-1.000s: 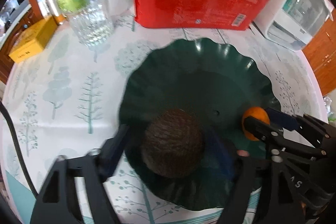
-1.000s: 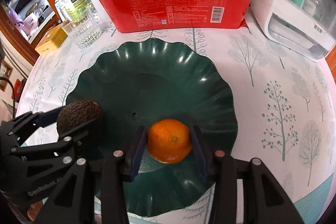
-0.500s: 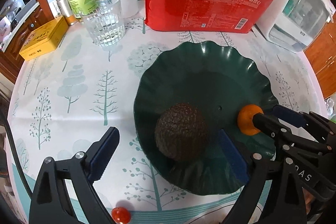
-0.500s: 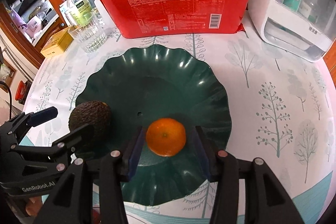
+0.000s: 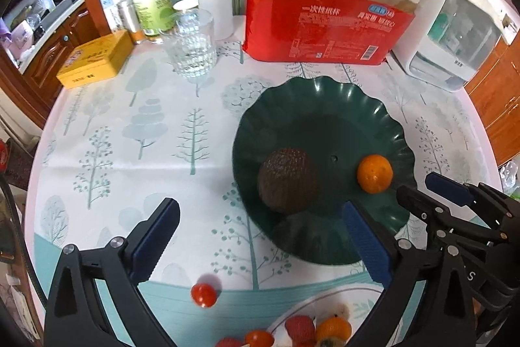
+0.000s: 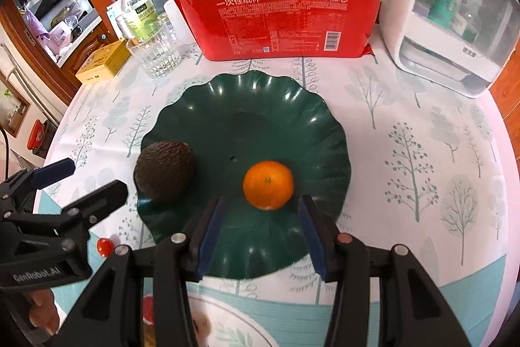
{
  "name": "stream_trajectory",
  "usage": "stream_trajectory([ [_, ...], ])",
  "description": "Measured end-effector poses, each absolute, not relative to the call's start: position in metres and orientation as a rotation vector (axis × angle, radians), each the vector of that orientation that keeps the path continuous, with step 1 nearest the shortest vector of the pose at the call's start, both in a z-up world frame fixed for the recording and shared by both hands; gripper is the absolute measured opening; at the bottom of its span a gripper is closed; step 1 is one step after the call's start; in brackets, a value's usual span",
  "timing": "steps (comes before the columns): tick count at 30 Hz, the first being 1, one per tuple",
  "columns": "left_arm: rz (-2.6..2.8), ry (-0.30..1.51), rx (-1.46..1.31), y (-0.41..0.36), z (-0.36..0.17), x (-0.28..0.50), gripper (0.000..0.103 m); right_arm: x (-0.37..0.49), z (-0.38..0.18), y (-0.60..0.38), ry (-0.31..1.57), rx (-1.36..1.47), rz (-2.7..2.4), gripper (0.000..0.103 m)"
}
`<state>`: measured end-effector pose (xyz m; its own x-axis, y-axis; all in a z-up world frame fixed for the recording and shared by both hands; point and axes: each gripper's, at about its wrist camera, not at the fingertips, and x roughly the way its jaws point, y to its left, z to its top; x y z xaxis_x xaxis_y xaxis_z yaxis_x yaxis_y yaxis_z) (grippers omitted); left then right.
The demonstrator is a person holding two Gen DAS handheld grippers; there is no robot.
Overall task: Organize fruits
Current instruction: 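Move both tools back toward the white fruit plate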
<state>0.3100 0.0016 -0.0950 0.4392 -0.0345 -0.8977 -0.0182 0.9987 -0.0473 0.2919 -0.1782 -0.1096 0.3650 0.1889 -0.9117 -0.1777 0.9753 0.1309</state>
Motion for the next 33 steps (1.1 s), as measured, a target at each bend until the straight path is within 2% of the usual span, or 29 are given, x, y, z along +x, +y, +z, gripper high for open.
stream_trajectory([
  [20,0.066,0.998,-0.049,0.024,-0.005,0.190,0.100,0.179,-0.013,-0.165,1.024,-0.014,0.317,0.048],
  [33,0.116,0.925,-0.078,0.035,0.012,0.109,0.100,0.109,-0.002,-0.140,0.979,-0.094,0.446,0.048],
])
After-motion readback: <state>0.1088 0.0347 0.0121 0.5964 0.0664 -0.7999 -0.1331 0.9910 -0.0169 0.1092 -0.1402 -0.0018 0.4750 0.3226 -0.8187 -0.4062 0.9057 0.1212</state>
